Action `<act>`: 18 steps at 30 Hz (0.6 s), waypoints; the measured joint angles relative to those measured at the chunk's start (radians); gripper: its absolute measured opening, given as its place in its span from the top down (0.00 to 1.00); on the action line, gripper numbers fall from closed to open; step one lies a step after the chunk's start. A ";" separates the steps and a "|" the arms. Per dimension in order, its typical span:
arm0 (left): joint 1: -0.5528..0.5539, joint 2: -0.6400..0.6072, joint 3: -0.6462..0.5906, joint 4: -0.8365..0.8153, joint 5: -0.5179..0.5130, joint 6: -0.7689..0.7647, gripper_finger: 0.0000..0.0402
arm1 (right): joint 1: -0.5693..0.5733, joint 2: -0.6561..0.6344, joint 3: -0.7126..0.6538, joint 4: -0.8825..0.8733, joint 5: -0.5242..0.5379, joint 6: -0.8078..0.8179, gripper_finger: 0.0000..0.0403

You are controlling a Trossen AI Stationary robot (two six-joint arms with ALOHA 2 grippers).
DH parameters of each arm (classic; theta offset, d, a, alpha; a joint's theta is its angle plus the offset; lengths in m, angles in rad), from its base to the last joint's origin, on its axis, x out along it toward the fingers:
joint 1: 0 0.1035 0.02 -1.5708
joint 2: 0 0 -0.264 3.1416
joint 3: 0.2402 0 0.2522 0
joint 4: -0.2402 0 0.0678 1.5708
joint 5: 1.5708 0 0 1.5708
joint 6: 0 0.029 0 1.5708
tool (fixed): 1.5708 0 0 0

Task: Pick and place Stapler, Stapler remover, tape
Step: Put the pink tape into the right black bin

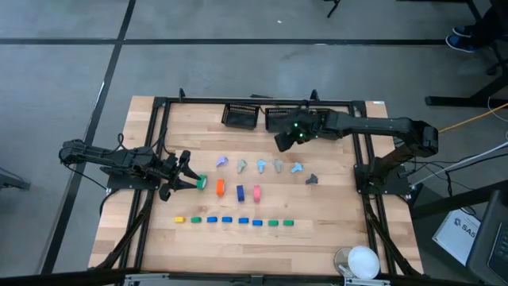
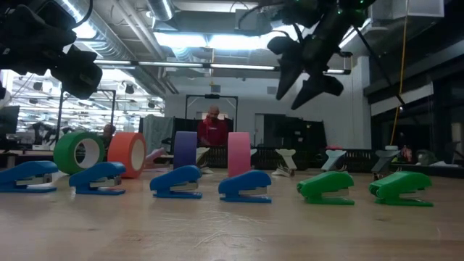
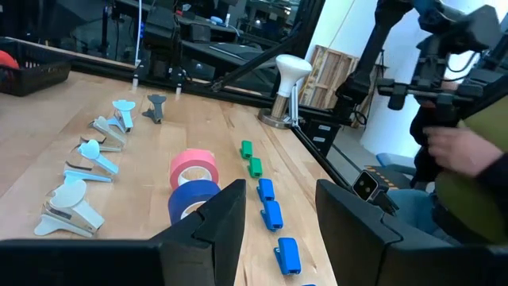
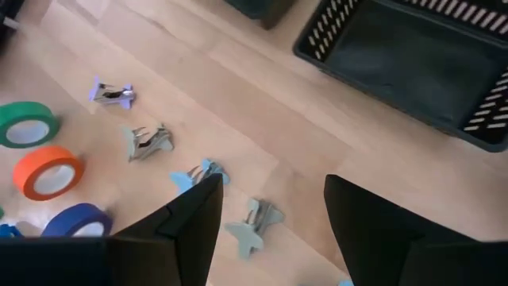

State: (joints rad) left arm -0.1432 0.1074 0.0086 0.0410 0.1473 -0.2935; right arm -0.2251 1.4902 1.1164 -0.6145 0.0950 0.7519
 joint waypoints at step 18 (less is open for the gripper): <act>0.000 0.000 0.000 0.000 0.000 0.000 0.63 | 0.221 0.005 0.000 0.169 0.107 -0.262 0.44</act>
State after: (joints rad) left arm -0.1432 0.1074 0.0086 0.0410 0.1474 -0.2935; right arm -0.0045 1.4955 1.1164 -0.4452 0.2020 0.4899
